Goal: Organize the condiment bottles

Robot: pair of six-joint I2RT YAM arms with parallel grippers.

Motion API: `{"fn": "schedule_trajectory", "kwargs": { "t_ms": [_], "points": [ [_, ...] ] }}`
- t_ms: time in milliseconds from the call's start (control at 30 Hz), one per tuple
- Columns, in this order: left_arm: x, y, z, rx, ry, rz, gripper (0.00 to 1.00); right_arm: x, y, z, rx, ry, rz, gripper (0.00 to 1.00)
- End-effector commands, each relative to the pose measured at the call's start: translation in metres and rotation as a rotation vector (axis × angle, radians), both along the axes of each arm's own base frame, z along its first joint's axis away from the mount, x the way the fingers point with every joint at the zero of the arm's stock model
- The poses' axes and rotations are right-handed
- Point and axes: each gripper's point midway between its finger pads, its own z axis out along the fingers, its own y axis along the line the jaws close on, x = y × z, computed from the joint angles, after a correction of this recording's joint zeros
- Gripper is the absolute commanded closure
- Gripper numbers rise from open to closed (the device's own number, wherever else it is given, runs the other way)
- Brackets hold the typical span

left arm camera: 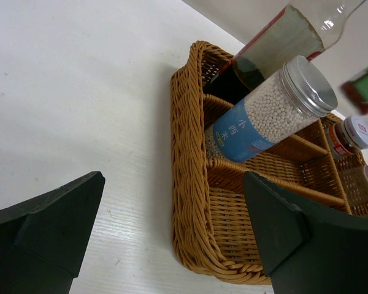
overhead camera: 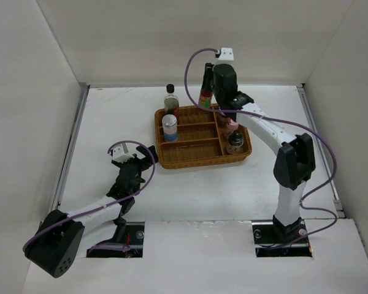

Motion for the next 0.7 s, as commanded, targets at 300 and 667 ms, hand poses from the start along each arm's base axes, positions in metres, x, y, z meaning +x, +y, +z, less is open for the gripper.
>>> {"fn": "schedule_trajectory", "kwargs": {
  "t_ms": [300,667],
  "points": [
    [0.004,0.002,0.016,-0.040,-0.055,0.012,0.00,0.013,0.026,0.009,0.117,-0.104,0.026,0.65],
    [0.006,0.000,0.014,-0.037,-0.048,0.007,0.00,-0.004,0.020,0.005,0.111,-0.111,0.027,0.65]
  ]
}}
